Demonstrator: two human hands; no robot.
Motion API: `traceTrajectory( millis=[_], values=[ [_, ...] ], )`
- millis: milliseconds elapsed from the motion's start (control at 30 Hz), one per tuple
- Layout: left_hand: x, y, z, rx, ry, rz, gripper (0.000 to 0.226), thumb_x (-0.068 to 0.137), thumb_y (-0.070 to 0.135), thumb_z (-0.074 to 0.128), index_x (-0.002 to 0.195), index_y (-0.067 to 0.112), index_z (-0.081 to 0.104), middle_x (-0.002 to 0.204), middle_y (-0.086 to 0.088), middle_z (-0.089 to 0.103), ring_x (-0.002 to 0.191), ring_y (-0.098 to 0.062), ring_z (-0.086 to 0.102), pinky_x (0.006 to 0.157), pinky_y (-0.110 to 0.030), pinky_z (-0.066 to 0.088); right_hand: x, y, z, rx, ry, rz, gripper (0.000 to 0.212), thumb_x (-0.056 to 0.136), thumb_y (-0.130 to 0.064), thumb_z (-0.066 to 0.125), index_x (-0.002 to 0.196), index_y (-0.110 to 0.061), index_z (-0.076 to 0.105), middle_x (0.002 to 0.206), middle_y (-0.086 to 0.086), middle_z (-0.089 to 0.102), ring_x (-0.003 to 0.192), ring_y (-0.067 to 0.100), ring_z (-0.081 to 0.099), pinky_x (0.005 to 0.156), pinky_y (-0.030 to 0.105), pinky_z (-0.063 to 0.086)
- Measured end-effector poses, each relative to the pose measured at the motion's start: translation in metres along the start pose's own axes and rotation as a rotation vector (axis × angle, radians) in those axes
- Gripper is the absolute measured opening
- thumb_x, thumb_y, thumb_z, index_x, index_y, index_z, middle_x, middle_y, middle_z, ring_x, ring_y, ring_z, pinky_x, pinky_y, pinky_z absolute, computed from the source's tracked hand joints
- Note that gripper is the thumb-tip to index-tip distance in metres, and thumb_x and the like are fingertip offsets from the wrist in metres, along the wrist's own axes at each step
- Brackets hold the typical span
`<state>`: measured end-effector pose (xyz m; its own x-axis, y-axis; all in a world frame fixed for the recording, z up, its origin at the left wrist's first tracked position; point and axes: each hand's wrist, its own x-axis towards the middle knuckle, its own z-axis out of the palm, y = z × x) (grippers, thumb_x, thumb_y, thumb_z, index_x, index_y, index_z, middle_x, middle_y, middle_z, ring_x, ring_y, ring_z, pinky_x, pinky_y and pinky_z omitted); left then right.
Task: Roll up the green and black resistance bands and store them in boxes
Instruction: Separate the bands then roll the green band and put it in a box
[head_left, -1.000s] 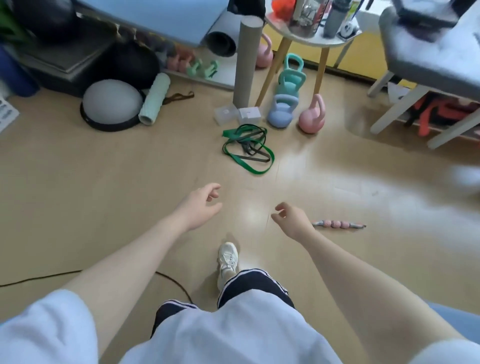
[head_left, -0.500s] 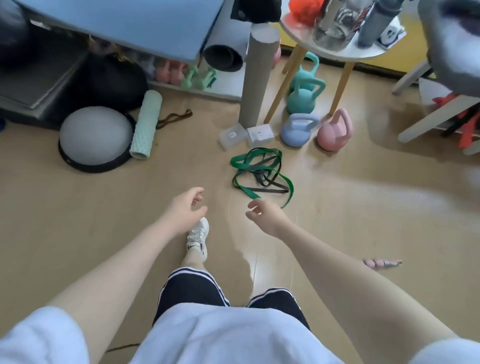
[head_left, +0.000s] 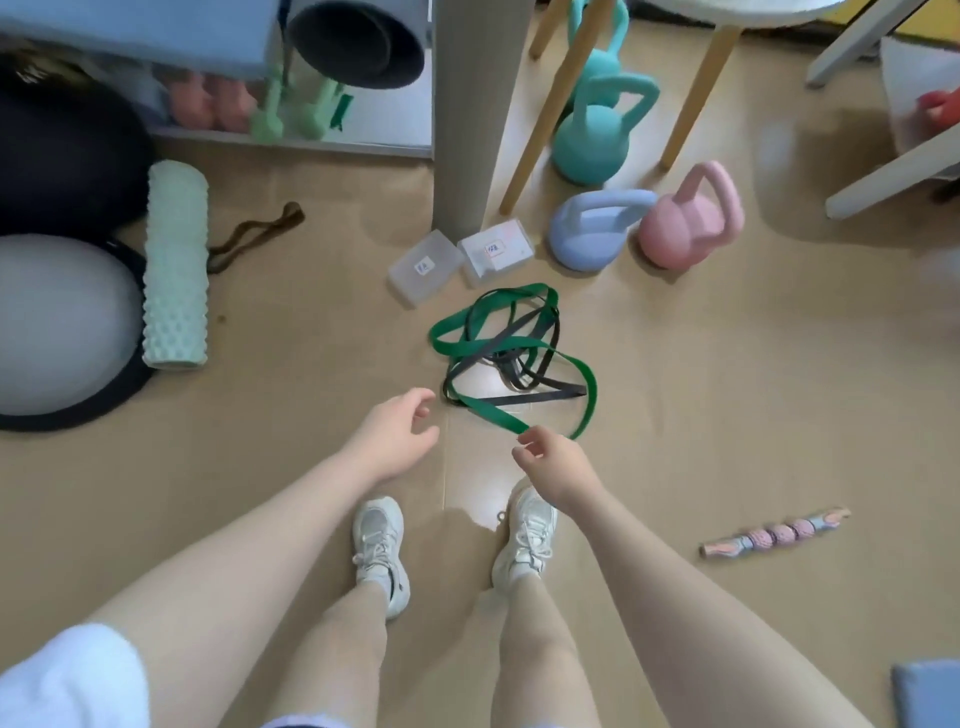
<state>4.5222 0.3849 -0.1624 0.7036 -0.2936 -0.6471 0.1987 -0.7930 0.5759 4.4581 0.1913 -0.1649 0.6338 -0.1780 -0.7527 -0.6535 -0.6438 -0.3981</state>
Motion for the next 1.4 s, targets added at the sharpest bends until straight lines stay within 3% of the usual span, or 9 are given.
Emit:
traceTrajectory(
  millis=[367, 500, 567, 667, 833, 1033, 1233, 1333, 1400],
  values=[
    [0.279, -0.118, 0.164, 0.019, 0.084, 0.074, 0.054, 0.088, 0.016, 0.052, 0.139, 0.01, 0.035, 0.138, -0.01, 0.045, 0.12, -0.021, 0.048, 0.097, -0.026, 0.035, 0.313, 0.113, 0.102, -0.295, 0.135, -0.195, 0.032, 0.096, -0.025, 0.04, 0.124, -0.013, 0.049, 0.123, 0.008, 0.056, 0.11, 0.026, 0.053, 0.085, 0.037, 0.046],
    [0.35, -0.155, 0.197, 0.103, 0.194, 0.144, 0.055, 0.09, 0.017, 0.05, 0.141, 0.01, 0.031, 0.146, -0.009, 0.034, 0.13, -0.024, 0.038, 0.105, -0.031, 0.03, 0.398, 0.132, 0.122, -0.491, 0.364, -0.333, 0.028, 0.096, -0.023, 0.04, 0.119, -0.013, 0.051, 0.121, 0.008, 0.054, 0.11, 0.028, 0.05, 0.087, 0.039, 0.046],
    [0.377, -0.166, 0.206, 0.149, 0.301, 0.198, 0.055, 0.091, 0.018, 0.05, 0.142, 0.01, 0.03, 0.148, -0.008, 0.029, 0.135, -0.025, 0.029, 0.11, -0.032, 0.024, 0.429, 0.134, 0.124, -0.574, 0.471, -0.401, 0.033, 0.097, -0.022, 0.04, 0.127, -0.013, 0.047, 0.132, 0.007, 0.049, 0.122, 0.028, 0.042, 0.099, 0.038, 0.036],
    [0.403, -0.175, 0.213, 0.292, 0.34, 0.231, 0.059, 0.093, 0.027, 0.048, 0.145, 0.014, 0.023, 0.154, -0.004, 0.019, 0.141, -0.025, 0.013, 0.114, -0.038, 0.015, 0.458, 0.14, 0.129, -0.651, 0.458, -0.386, 0.034, 0.096, -0.019, 0.042, 0.129, -0.015, 0.046, 0.133, 0.006, 0.05, 0.126, 0.028, 0.038, 0.106, 0.038, 0.029],
    [0.402, -0.173, 0.204, 0.546, 0.197, 0.184, 0.063, 0.094, 0.034, 0.043, 0.147, 0.02, 0.013, 0.152, -0.006, 0.02, 0.143, -0.026, 0.007, 0.114, -0.041, 0.012, 0.445, 0.152, 0.134, -0.789, 0.325, -0.43, 0.024, 0.092, -0.011, 0.044, 0.113, -0.014, 0.054, 0.113, 0.005, 0.061, 0.109, 0.028, 0.041, 0.088, 0.036, 0.034],
    [0.405, -0.169, 0.205, 0.504, 0.053, 0.127, 0.059, 0.087, 0.046, 0.053, 0.135, 0.013, 0.041, 0.131, -0.011, 0.047, 0.12, -0.03, 0.044, 0.099, -0.039, 0.038, 0.427, 0.154, 0.156, -0.267, 0.305, -0.493, 0.015, 0.094, -0.021, 0.05, 0.096, -0.012, 0.062, 0.093, 0.001, 0.064, 0.099, 0.021, 0.045, 0.074, 0.033, 0.041],
    [0.382, -0.192, 0.191, -0.17, 0.204, 0.165, 0.032, 0.079, 0.022, 0.07, 0.107, 0.012, 0.06, 0.108, -0.004, 0.066, 0.101, -0.022, 0.06, 0.092, -0.038, 0.047, 0.395, 0.126, 0.187, 0.332, 0.37, -0.404, 0.007, 0.086, -0.02, 0.064, 0.09, -0.015, 0.065, 0.087, -0.001, 0.063, 0.082, 0.012, 0.057, 0.077, 0.021, 0.044],
    [0.363, -0.202, 0.169, -0.286, 0.258, 0.186, 0.017, 0.078, 0.014, 0.07, 0.093, 0.016, 0.063, 0.089, 0.0, 0.067, 0.083, -0.017, 0.06, 0.081, -0.032, 0.046, 0.384, 0.105, 0.199, 0.393, 0.399, -0.417, 0.003, 0.084, -0.017, 0.065, 0.084, -0.018, 0.062, 0.084, 0.003, 0.061, 0.077, 0.013, 0.054, 0.069, 0.015, 0.038],
    [0.35, -0.211, 0.157, -0.265, 0.257, 0.186, 0.016, 0.079, 0.012, 0.069, 0.094, 0.015, 0.063, 0.089, 0.0, 0.067, 0.084, -0.017, 0.06, 0.08, -0.031, 0.046, 0.376, 0.094, 0.209, 0.279, 0.284, -0.469, 0.005, 0.084, -0.015, 0.064, 0.088, -0.014, 0.066, 0.084, 0.002, 0.058, 0.079, 0.015, 0.052, 0.069, 0.019, 0.036]
  ],
)
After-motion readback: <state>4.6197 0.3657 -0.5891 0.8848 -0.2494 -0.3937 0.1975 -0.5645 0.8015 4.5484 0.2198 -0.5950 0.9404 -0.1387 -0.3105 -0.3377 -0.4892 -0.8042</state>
